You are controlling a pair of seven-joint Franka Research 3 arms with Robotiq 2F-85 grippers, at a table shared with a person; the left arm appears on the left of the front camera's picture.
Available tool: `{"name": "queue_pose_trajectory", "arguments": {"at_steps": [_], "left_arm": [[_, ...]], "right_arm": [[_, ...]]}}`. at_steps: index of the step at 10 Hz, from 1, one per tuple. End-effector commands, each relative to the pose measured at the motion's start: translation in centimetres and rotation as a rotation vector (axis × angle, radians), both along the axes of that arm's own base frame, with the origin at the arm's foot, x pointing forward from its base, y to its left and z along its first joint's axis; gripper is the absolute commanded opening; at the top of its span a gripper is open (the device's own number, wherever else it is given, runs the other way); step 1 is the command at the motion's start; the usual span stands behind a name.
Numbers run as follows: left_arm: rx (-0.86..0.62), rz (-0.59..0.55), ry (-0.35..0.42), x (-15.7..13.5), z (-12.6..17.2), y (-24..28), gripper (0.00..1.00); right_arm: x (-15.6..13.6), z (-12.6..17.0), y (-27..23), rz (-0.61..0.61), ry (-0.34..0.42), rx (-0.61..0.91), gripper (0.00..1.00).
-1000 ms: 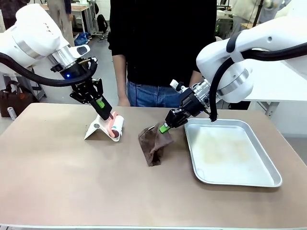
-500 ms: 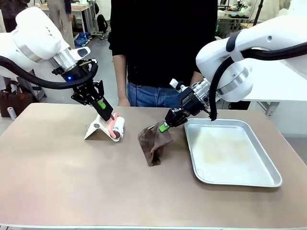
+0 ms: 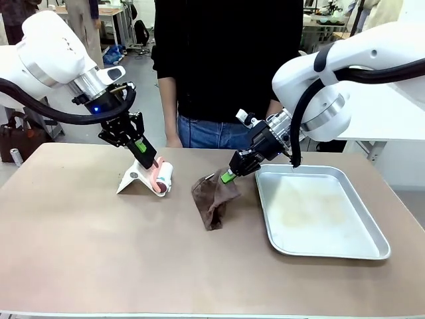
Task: Clean the surface of the table.
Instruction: Return the Lint Roller and towel to their original positions.
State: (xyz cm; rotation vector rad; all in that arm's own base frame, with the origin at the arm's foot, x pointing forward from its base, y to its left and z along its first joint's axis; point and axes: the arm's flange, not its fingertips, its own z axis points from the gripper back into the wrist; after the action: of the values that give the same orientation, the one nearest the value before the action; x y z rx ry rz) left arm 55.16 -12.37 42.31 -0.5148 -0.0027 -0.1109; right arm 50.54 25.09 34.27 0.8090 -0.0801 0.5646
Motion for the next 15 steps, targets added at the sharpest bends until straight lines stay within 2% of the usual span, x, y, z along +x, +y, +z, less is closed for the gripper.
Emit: {"name": "queue_pose_trajectory", "arguments": {"at_steps": [1, 10, 15], "left_arm": [[-0.006, 0.011, -0.003, -1.3, -1.2, -0.4, 0.22], [-0.003, 0.089, 0.0, -1.9, -2.0, 0.1, 0.22], [0.036, 0.201, 0.038, -2.5, -1.8, 0.3, 0.22]], "right_arm": [[0.3, 0.1, 0.1, -0.024, 0.005, 0.01, 0.04], [0.4, -0.1, 0.2, -0.025, 0.024, 0.014, 0.04], [-0.1, 0.9, -0.8, -0.08, -0.04, -0.099, 0.04]]}}
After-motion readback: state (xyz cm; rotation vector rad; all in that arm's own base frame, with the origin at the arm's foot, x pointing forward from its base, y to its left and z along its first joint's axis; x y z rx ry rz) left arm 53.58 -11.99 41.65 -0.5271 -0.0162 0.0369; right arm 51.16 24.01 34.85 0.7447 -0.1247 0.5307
